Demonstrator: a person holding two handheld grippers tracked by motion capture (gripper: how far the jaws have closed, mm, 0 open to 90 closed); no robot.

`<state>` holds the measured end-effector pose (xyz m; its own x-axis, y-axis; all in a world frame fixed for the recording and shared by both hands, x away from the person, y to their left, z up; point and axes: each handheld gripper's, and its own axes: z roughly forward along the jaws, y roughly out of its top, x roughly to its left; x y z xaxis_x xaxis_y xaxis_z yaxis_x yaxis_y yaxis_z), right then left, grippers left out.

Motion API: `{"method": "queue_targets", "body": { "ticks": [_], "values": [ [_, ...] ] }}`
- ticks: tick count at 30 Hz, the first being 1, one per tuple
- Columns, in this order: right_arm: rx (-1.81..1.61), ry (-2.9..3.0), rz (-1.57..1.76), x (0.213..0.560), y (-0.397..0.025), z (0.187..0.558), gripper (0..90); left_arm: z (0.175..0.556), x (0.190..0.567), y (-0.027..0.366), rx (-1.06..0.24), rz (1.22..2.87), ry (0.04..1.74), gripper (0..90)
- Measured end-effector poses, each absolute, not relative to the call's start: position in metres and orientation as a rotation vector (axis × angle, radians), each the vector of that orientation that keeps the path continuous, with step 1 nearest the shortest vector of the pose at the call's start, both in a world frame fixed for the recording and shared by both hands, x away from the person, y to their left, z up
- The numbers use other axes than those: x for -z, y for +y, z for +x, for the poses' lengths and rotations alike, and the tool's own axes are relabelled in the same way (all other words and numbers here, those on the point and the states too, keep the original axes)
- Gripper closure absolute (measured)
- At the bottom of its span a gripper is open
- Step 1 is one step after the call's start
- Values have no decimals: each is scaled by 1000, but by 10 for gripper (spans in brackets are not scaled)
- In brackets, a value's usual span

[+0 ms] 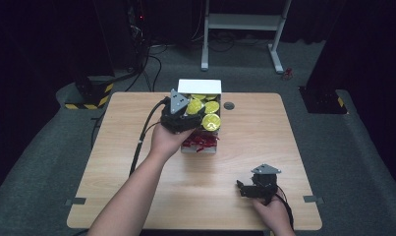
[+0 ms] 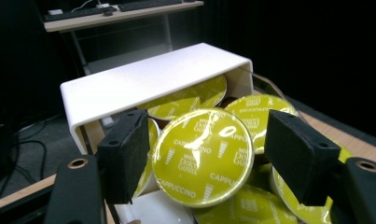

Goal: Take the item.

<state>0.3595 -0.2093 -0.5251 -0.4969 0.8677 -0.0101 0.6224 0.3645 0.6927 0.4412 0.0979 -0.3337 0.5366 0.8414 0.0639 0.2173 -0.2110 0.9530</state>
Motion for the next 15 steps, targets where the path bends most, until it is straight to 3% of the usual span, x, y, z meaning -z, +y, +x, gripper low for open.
{"method": "queue_targets", "body": {
  "ticks": [7, 15],
  "values": [
    [-900, 2257, 1307, 525, -209, 359, 77, 438, 330, 111, -723, 1667, 929, 425],
    [-900, 2257, 1308, 525, -209, 359, 77, 438, 338, 97, -727, 1731, 906, 350]
  ]
}}
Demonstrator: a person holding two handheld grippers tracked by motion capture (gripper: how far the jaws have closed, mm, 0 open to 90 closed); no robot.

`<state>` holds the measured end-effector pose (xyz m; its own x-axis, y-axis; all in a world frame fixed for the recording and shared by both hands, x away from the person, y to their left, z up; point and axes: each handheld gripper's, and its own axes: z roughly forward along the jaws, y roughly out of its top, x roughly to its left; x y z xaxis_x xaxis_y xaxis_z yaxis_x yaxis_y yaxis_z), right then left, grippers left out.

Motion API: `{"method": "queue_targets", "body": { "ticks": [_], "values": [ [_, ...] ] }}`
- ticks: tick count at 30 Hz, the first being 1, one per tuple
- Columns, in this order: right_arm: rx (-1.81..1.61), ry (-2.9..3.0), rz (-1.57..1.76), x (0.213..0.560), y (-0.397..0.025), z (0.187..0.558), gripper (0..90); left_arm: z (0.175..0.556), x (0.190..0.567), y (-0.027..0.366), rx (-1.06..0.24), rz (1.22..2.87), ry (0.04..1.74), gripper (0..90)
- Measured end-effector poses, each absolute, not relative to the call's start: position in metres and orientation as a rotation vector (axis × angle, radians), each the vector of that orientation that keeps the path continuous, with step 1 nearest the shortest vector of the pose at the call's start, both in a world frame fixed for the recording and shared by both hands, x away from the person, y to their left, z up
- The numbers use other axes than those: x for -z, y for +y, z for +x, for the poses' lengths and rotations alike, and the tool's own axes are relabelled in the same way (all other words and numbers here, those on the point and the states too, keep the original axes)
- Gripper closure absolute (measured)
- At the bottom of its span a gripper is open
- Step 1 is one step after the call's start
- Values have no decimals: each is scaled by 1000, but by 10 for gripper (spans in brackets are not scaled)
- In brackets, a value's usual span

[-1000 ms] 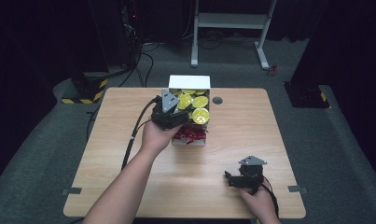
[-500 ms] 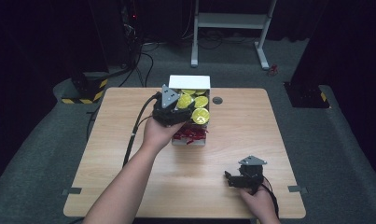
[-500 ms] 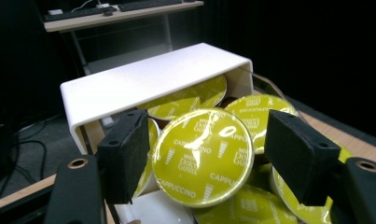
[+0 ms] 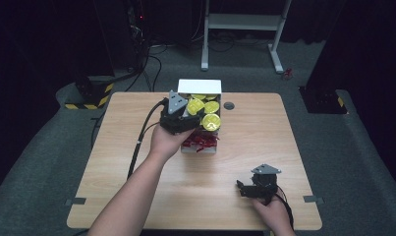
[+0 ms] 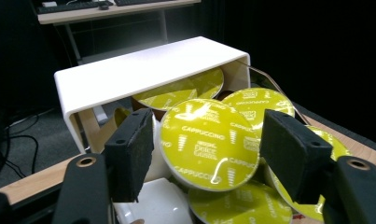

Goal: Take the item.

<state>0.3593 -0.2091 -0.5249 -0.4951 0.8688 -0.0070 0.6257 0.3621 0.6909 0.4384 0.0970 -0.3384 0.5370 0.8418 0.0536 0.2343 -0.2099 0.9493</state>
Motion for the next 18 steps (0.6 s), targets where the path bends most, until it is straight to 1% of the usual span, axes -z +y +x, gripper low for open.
{"method": "queue_targets", "body": {
  "ticks": [2, 5, 10, 13, 18],
  "values": [
    [-900, 2258, 1308, 525, -209, 359, 77, 437, 336, 97, -738, 1713, 899, 350],
    [-900, 2257, 1308, 525, -209, 359, 77, 437, 335, 95, -772, 1738, 879, 341],
    [-900, 2257, 1308, 525, -209, 359, 77, 442, 338, 89, -787, 1795, 882, 284],
    [-900, 2257, 1307, 525, -209, 359, 77, 443, 341, 87, -800, 1808, 883, 272],
    [-900, 2257, 1307, 525, -209, 359, 77, 443, 342, 84, -843, 1813, 884, 306]
  ]
}}
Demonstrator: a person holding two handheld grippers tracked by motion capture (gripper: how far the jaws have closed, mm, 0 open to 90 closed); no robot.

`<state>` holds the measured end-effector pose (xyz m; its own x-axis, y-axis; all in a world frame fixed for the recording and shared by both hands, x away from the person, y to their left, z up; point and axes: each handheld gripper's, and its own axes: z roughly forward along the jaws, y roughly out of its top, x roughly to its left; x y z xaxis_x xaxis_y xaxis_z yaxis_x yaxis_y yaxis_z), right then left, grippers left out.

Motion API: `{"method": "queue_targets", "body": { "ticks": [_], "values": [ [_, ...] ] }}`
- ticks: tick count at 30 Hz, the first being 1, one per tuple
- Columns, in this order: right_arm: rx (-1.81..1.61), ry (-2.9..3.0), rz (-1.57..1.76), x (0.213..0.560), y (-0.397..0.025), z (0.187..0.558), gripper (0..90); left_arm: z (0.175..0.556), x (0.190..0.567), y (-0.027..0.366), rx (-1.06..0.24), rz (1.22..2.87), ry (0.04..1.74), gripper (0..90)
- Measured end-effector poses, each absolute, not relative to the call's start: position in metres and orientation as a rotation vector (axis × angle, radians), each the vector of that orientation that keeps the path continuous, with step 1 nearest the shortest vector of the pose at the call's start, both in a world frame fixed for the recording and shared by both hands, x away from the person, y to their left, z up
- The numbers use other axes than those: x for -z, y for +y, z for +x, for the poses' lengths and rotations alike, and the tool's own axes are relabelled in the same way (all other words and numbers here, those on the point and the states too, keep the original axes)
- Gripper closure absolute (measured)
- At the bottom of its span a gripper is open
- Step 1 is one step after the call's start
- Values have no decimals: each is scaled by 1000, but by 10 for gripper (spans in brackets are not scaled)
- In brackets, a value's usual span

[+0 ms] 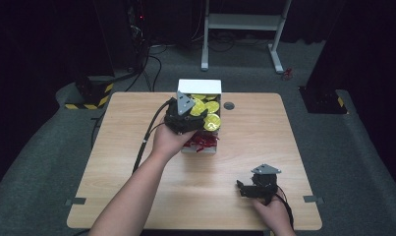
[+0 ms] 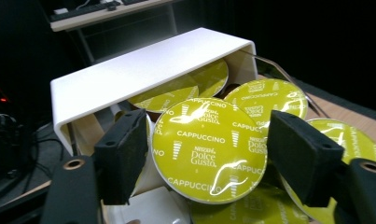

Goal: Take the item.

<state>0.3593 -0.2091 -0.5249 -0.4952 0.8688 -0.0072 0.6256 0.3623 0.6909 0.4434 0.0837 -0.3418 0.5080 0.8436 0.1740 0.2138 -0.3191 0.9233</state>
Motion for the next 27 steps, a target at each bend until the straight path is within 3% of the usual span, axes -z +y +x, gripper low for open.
{"method": "queue_targets", "body": {
  "ticks": [8, 27],
  "values": [
    [-900, 2257, 1307, 525, -209, 359, 77, 440, 342, 84, -878, 1805, 873, 375],
    [-899, 2258, 1308, 525, -209, 359, 77, 434, 336, 87, -839, 1729, 861, 381]
  ]
}}
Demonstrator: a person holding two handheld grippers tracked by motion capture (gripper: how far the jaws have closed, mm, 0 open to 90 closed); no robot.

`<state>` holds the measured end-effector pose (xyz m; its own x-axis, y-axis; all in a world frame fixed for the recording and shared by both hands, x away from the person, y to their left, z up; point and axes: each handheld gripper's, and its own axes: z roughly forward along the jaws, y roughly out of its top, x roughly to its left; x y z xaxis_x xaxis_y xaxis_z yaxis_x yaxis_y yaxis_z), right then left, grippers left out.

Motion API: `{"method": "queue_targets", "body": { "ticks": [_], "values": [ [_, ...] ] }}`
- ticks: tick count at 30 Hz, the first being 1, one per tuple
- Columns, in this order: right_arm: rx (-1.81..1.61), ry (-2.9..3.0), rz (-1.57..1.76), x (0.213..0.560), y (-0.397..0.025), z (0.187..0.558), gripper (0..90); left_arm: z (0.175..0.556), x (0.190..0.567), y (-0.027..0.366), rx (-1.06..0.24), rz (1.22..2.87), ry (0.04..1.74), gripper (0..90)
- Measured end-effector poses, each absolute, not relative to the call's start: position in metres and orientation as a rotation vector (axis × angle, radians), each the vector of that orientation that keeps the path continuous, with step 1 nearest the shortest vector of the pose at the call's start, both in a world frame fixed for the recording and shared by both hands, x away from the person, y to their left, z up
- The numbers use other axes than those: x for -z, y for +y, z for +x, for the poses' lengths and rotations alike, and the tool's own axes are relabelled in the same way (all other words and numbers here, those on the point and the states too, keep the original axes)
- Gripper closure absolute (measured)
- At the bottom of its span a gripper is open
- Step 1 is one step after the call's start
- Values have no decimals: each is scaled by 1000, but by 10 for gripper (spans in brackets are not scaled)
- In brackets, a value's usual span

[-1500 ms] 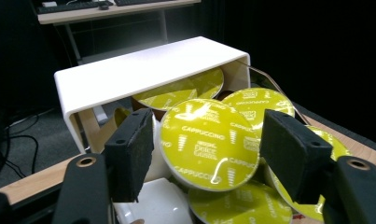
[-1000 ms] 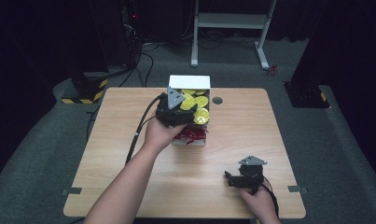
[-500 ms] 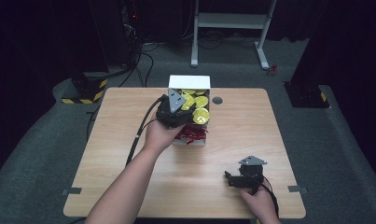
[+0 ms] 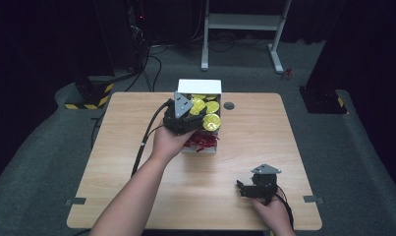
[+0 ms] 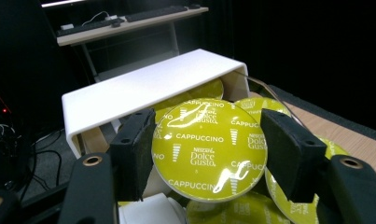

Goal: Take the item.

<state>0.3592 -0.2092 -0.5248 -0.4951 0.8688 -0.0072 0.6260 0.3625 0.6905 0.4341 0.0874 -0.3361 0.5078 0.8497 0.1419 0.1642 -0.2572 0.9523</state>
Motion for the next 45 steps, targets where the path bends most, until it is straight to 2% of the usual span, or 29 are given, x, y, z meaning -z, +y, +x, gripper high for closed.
{"method": "queue_targets", "body": {
  "ticks": [19, 45],
  "values": [
    [-900, 2257, 1307, 525, -209, 359, 77, 430, 318, 113, -755, 1648, 881, 382],
    [-901, 2256, 1303, 525, -209, 359, 77, 418, 310, 172, -809, 1590, 963, 383]
  ]
}}
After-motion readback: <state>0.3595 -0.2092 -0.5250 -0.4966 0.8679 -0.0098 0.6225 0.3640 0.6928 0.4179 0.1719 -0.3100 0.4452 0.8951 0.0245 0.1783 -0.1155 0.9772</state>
